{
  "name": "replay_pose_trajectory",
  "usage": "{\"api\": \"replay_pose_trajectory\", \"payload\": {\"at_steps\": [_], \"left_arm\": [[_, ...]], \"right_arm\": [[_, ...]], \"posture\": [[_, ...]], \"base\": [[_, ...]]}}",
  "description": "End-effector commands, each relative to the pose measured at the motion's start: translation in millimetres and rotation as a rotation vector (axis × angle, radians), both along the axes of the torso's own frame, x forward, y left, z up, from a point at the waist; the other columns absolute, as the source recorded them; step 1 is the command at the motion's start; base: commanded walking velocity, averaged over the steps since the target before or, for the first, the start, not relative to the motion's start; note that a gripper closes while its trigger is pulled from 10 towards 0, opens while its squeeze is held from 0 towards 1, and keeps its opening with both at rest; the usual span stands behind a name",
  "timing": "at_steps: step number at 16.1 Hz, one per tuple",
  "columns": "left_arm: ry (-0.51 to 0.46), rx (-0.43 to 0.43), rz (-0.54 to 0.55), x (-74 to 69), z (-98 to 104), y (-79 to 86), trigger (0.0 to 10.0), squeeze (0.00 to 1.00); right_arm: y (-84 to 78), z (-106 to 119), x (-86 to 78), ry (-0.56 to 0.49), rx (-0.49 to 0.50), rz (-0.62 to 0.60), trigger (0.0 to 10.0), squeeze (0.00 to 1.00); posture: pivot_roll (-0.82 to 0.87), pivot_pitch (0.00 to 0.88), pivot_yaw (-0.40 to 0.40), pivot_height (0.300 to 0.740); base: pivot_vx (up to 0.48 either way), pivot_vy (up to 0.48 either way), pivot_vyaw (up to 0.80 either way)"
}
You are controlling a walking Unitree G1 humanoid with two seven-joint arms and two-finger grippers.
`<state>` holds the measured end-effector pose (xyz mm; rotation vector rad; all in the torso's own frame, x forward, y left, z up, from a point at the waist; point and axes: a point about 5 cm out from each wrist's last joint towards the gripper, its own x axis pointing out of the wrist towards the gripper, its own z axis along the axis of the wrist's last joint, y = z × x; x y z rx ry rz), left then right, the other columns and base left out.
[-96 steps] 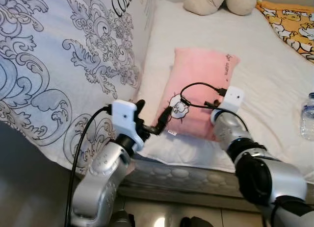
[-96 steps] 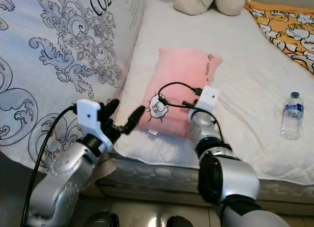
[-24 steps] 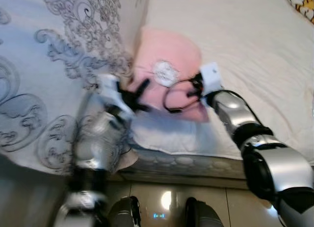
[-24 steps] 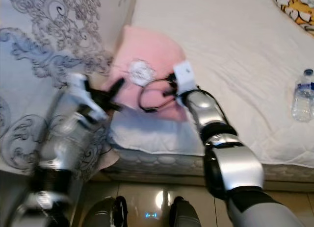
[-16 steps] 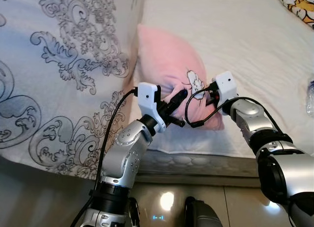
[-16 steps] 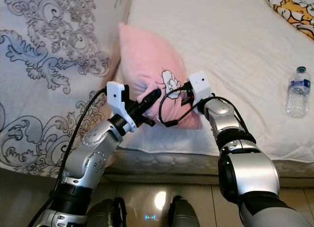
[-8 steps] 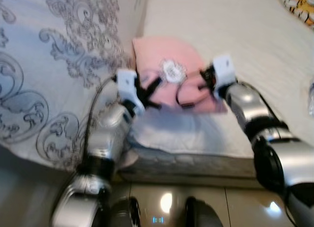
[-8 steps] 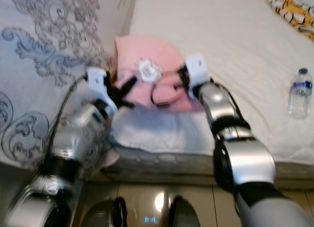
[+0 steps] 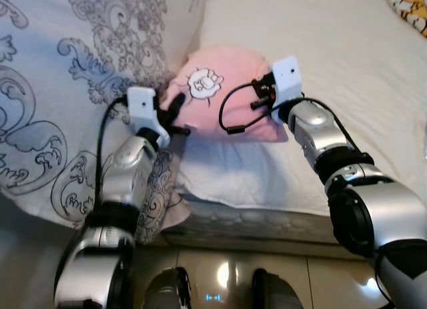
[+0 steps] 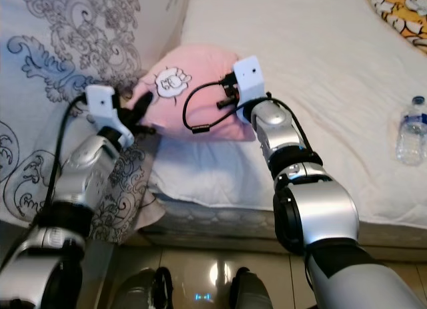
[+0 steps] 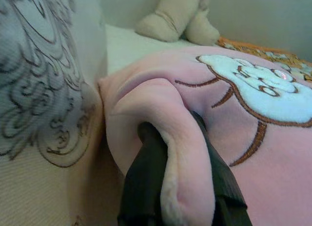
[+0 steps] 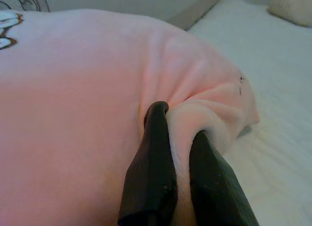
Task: Clean up the room
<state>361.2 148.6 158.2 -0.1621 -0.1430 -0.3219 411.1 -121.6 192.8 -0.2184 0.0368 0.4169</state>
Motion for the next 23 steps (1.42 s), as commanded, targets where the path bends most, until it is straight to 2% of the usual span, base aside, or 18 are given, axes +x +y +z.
{"api": "replay_pose_trajectory", "payload": {"at_steps": [1,3,5,7,8,10,11,12,13,14,15,16,19,21,23], "left_arm": [[-0.090,0.005,0.069,-16.9,9.1,-1.2,0.0,0.00],[-0.119,0.009,0.110,-37.1,6.1,-5.8,0.0,0.00],[-0.120,0.018,0.129,-48.7,4.1,-9.6,0.0,0.00],[-0.092,0.021,0.154,-52.0,-1.4,-7.0,0.0,0.00],[-0.039,0.035,0.147,-50.3,-11.4,-7.3,0.0,0.00],[-0.024,0.049,0.139,-47.7,-14.6,-9.0,0.0,0.00],[0.025,0.071,0.109,-46.0,-23.8,-15.3,0.0,0.00],[0.057,0.084,0.088,-46.9,-29.0,-20.7,0.0,0.00],[0.098,0.096,0.051,-48.4,-35.2,-33.0,6.8,0.00],[0.113,0.103,0.039,-49.0,-37.7,-38.8,10.0,0.00],[0.120,0.107,0.033,-49.8,-39.9,-44.2,10.0,0.00],[0.129,0.101,0.019,-50.4,-42.2,-49.5,10.0,1.00],[0.150,0.062,-0.010,-50.1,-41.3,-62.6,10.0,1.00],[0.153,0.034,-0.042,-58.8,-35.5,-76.4,10.0,1.00],[0.151,0.076,-0.037,-60.1,-36.0,-72.8,10.0,1.00]], "right_arm": [[6.2,23.7,3.8,-0.096,-0.013,0.032,10.0,0.00],[6.9,32.5,5.3,-0.119,-0.002,0.037,10.0,0.00],[7.9,41.2,6.7,-0.136,0.028,0.039,10.0,0.00],[12.5,48.3,7.3,-0.149,0.056,0.055,10.0,0.00],[19.0,45.1,6.2,-0.142,0.044,0.080,10.0,0.00],[19.9,34.9,4.6,-0.113,0.040,0.081,10.0,0.00],[17.3,9.8,-0.4,-0.048,0.024,0.081,10.0,0.00],[15.5,-4.7,-4.1,-0.010,0.014,0.083,10.0,0.00],[11.4,-23.0,-9.5,0.038,0.004,0.085,10.0,0.00],[9.0,-28.9,-11.4,0.052,0.000,0.082,10.0,0.00],[5.8,-33.3,-12.8,0.062,0.001,0.077,10.0,0.00],[2.2,-36.8,-14.1,0.071,0.000,0.071,10.0,0.00],[-8.7,-36.9,-14.0,0.070,-0.022,0.058,10.0,0.00],[-17.5,-32.3,-12.3,0.062,-0.035,0.045,10.0,0.00],[-20.9,-33.9,-12.8,0.070,-0.032,0.032,10.0,0.00]], "posture": [[-0.04,0.176,0.015,0.740],[-0.04,0.176,0.015,0.740],[-0.03,0.170,0.010,0.740],[-0.03,0.165,0.010,0.740],[-0.04,0.155,0.011,0.740],[-0.03,0.152,0.009,0.740],[-0.03,0.154,0.010,0.740],[-0.03,0.161,0.011,0.740],[-0.03,0.166,0.013,0.740],[-0.03,0.166,0.013,0.740],[-0.04,0.169,0.017,0.740],[-0.04,0.172,0.020,0.740],[-0.05,0.172,0.026,0.740],[-0.05,0.171,0.027,0.740],[-0.05,0.169,0.024,0.740]], "base": [[0.000,0.000,0.00],[0.000,0.000,0.00],[0.000,0.000,0.00],[0.000,0.000,0.00],[0.000,0.000,0.00],[0.000,0.000,0.00],[0.000,0.000,0.00],[0.000,0.000,0.00],[0.000,0.000,0.00],[0.000,0.000,0.00],[0.000,0.000,0.00],[0.000,0.000,0.00],[0.000,0.000,0.00],[0.000,0.000,0.00],[0.000,0.000,0.00]]}}
